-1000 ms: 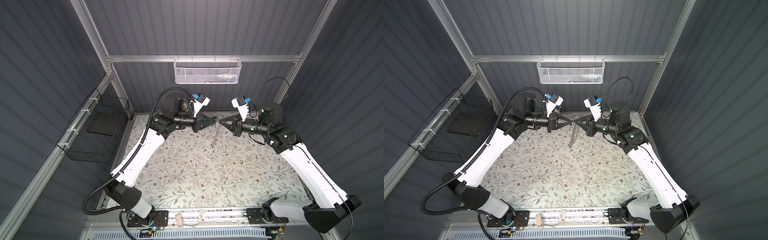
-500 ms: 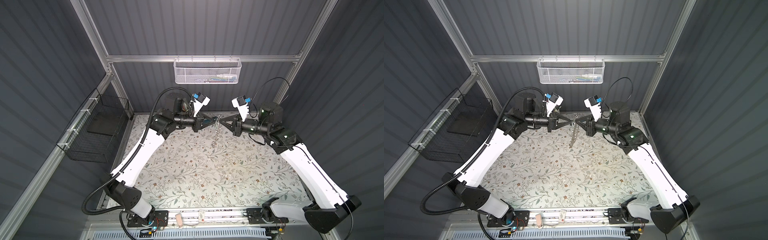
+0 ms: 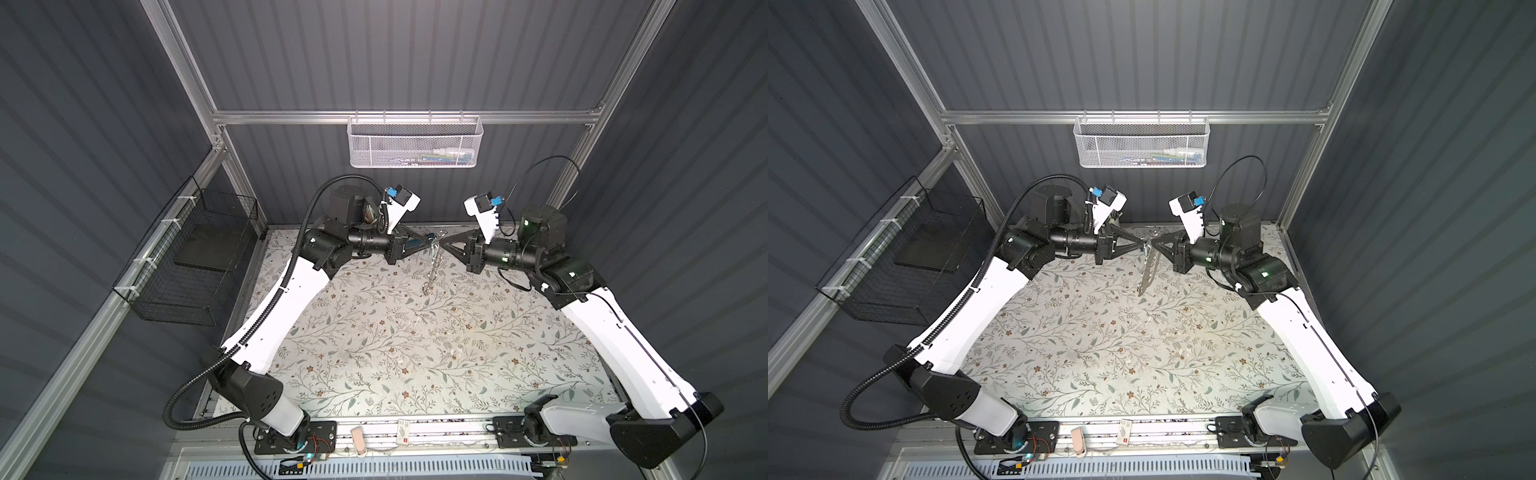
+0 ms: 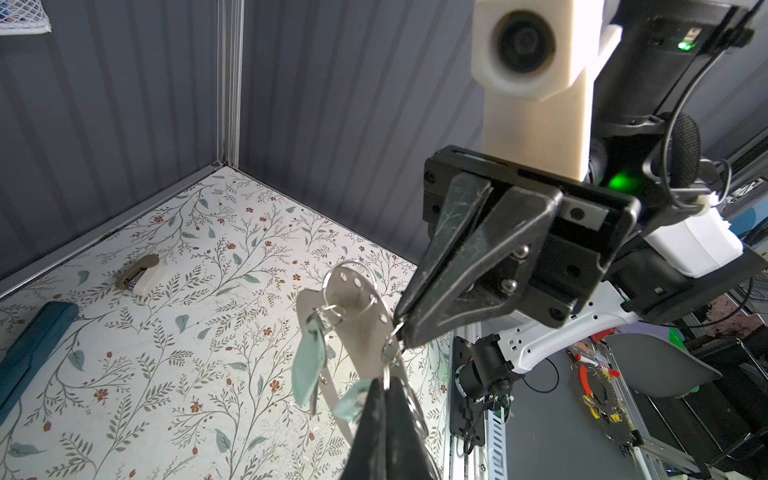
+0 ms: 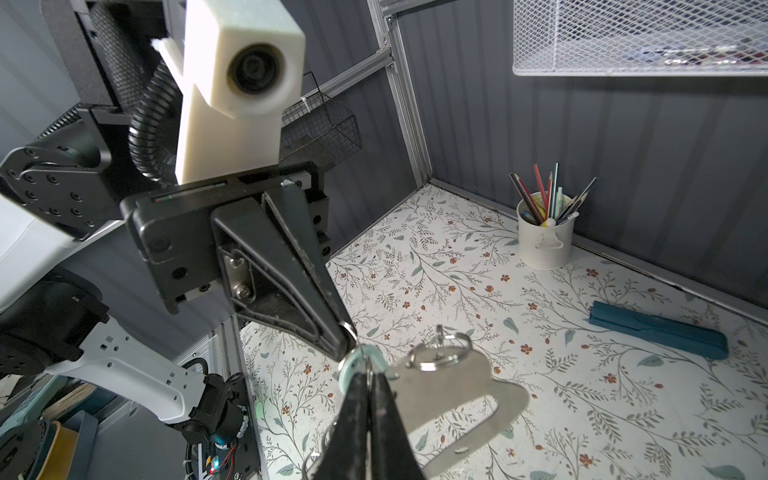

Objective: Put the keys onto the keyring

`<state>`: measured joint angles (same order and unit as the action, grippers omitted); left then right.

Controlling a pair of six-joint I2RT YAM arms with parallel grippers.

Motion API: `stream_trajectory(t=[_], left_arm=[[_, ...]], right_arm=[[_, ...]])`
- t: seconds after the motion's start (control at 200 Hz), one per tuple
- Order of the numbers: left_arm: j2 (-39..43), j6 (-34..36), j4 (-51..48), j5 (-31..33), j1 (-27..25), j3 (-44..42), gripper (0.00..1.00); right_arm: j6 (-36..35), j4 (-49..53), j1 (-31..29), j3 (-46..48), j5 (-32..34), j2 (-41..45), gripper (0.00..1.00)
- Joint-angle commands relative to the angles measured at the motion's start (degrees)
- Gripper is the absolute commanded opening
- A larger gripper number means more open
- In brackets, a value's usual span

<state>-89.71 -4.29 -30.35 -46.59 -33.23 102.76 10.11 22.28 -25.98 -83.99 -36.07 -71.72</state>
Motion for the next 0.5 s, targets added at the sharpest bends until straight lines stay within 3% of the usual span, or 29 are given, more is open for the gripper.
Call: stream_trajectory(t=[0.0, 0.495], left_arm=[[0.1, -0.5, 0.2, -0.9, -0.2, 0.4, 0.00], [-0.1, -0.7, 0.4, -1.8, -0.2, 0.4, 0.00]], right_arm=[[-0.4, -2.4, -0.1, 0.4, -1.1, 1.0, 0.07], [0.0, -2.4, -0.3, 0.2, -2.2, 0.6, 0.07]])
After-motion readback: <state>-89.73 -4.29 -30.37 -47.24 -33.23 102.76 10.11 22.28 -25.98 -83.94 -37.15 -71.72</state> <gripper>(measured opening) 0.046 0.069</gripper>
